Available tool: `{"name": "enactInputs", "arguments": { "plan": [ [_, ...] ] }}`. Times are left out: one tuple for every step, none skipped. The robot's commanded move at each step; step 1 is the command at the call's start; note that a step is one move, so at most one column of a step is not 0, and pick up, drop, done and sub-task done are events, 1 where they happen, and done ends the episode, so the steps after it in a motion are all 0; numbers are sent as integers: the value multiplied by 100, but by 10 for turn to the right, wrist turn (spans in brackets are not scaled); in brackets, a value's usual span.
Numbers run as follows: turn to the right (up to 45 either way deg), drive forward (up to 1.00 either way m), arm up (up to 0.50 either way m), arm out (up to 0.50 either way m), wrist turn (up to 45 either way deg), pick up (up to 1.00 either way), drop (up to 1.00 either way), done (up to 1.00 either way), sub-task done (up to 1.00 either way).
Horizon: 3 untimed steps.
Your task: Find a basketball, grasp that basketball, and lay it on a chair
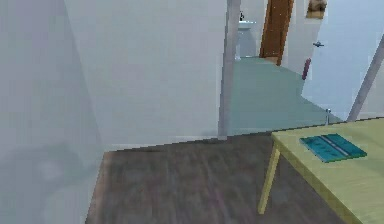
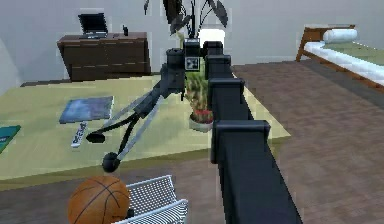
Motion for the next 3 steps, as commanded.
{"name": "enactInputs", "arguments": {
  "plan": [
    [0,0,0,-34,0,0,0,0,0],
    [-270,0,0,0,0,0,0,0,0],
    [-30,0,0,0,0,0,0,0,0]
  ]
}}
